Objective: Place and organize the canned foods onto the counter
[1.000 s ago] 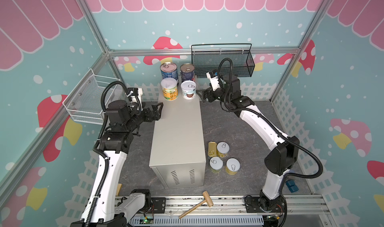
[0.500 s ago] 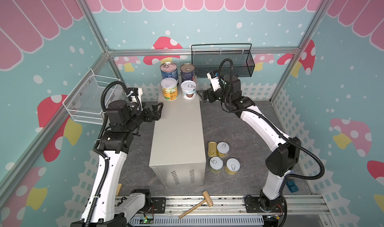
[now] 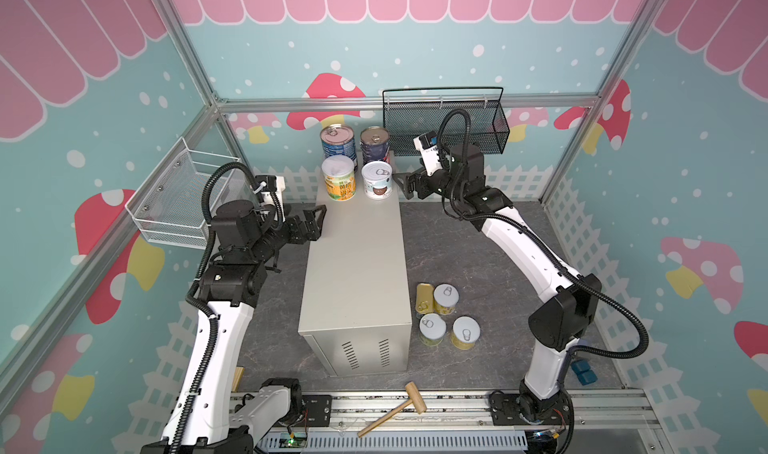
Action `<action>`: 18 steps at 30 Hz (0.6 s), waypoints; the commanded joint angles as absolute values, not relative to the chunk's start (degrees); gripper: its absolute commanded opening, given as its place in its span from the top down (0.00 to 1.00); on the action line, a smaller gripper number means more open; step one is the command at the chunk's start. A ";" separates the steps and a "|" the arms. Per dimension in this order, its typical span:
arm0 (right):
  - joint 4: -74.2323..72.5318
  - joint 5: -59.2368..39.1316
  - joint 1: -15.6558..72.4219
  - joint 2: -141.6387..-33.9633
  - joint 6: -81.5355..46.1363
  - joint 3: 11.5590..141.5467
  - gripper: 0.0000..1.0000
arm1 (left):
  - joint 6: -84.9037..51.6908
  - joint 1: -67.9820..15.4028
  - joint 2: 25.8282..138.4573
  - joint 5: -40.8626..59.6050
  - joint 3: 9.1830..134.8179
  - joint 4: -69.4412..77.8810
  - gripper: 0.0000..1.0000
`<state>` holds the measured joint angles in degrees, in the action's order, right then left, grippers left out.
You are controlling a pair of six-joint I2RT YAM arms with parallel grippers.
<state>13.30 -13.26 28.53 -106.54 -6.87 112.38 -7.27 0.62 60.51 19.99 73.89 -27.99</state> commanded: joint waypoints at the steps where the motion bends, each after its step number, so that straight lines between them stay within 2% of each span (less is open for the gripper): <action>1: 13.75 -14.39 28.82 -107.12 -5.82 113.47 0.01 | -6.93 0.57 60.29 20.67 73.48 -27.52 0.01; 13: 15.51 -9.16 28.68 -108.37 -5.10 116.76 0.01 | -6.84 0.49 59.94 20.61 73.48 -27.51 0.00; 18: 15.84 -9.93 28.70 -110.07 -4.78 117.80 0.01 | -6.83 0.52 59.94 20.61 73.48 -27.51 0.01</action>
